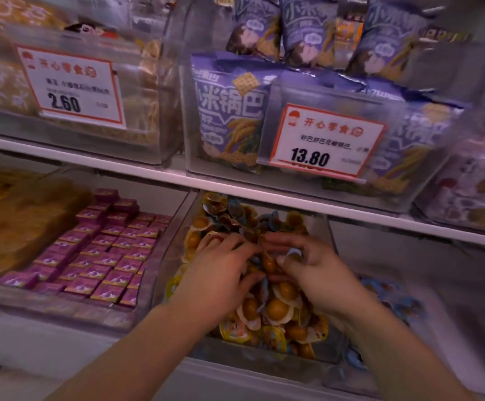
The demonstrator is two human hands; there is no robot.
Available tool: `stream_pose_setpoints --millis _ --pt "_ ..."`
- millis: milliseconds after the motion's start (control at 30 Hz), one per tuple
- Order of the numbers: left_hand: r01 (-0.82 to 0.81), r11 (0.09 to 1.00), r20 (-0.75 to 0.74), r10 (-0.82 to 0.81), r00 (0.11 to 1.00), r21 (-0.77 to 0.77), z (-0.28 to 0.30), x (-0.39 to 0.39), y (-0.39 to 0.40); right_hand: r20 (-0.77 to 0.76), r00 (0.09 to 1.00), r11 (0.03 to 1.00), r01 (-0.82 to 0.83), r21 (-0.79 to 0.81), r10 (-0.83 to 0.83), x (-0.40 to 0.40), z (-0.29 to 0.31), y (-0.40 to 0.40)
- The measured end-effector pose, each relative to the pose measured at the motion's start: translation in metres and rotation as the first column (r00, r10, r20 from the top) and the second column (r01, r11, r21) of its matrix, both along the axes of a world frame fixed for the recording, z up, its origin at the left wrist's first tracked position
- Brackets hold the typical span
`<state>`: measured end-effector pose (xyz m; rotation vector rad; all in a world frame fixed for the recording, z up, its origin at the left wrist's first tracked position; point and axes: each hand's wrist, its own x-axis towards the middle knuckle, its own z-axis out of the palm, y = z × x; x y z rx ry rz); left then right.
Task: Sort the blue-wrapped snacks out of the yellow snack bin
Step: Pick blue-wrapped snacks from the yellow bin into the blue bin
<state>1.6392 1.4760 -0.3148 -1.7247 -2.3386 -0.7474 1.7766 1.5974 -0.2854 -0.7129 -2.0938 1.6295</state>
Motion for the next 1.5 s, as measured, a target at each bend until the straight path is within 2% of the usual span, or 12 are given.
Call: stream_pose_setpoints --millis 233,367,467,567,600,667,767,900,1067,1233,1367,1500 --pt "0.0 0.997 0.169 -0.013 0.986 0.078 0.005 -0.003 -0.004 0.06 0.991 0.951 0.094 0.296 -0.117 0.002 0.006 0.003" --pt "-0.081 0.971 0.277 0.016 0.961 0.225 0.007 -0.006 -0.007 -0.044 0.981 0.783 0.176 0.596 -0.187 0.01 0.02 0.008" --pt "-0.222 0.909 0.491 0.023 0.871 0.352 0.011 -0.006 -0.009 0.211 0.977 0.648 -0.145 0.748 -0.025 0.018 0.021 -0.005" --pt "-0.272 0.85 0.645 -0.099 0.758 0.45 0.016 -0.006 -0.011 0.509 0.854 0.281 -0.464 0.84 -0.108 0.016 0.002 -0.024" --pt "-0.29 0.84 0.691 -0.132 0.71 0.458 0.017 -0.006 -0.012 0.538 0.833 0.239 -0.5 0.832 -0.133 0.015 -0.001 -0.027" --pt "-0.334 0.831 0.772 -0.167 0.613 0.445 0.02 -0.006 -0.014 0.533 0.836 0.254 -0.492 0.833 -0.13 0.012 -0.004 -0.027" --pt "-0.382 0.818 0.823 -0.181 0.538 0.43 0.021 -0.006 -0.018 0.473 0.879 0.461 -0.397 0.794 -0.057 0.011 0.0 -0.019" --pt "-0.342 0.836 0.763 -0.133 0.633 0.429 0.017 -0.007 -0.021 0.317 0.944 0.651 -0.182 0.737 -0.096 0.009 0.004 -0.011" --pt "-0.311 0.854 0.707 -0.089 0.702 0.417 0.015 -0.003 -0.023 0.06 0.963 0.689 0.144 0.71 -0.263 -0.009 0.007 0.0" --pt "-0.301 0.898 0.638 0.03 0.769 0.32 0.01 -0.003 -0.025 0.221 0.946 0.681 -0.001 0.732 -0.236 -0.04 -0.009 0.004" --pt "-0.198 0.939 0.578 -0.002 0.816 0.283 0.012 -0.005 -0.032 0.401 0.897 0.589 -0.226 0.776 -0.185 -0.052 -0.018 0.001" --pt "-0.17 0.949 0.579 -0.015 0.815 0.265 0.012 -0.007 -0.033 0.466 0.873 0.588 -0.304 0.749 -0.142 -0.051 -0.017 0.009"
